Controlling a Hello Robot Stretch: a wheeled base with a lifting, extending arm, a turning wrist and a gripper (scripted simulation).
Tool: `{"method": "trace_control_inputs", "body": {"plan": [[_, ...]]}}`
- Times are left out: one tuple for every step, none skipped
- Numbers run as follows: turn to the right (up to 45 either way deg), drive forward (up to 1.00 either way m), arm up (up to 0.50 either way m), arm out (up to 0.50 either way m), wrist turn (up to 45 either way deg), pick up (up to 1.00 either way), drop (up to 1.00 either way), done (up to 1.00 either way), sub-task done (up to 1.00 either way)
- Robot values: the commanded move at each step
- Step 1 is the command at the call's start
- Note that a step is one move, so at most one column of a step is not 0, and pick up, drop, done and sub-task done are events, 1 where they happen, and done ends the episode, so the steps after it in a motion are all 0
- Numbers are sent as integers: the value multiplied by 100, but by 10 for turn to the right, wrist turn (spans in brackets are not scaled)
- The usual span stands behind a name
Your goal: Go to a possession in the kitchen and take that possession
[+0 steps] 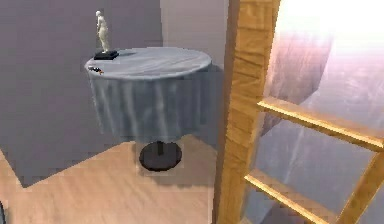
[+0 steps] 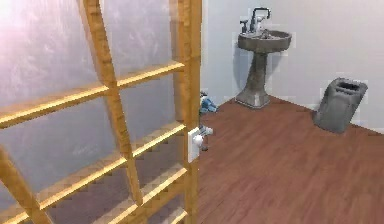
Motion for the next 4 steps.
{"method": "trace_control_inputs", "body": {"plan": [[0,15,0,0,0,0,0,0,0],[-420,0,0,0,0,0,0,0,0],[0,45,0,0,0,0,0,0,0],[-450,0,0,0,0,0,0,0,0]]}}
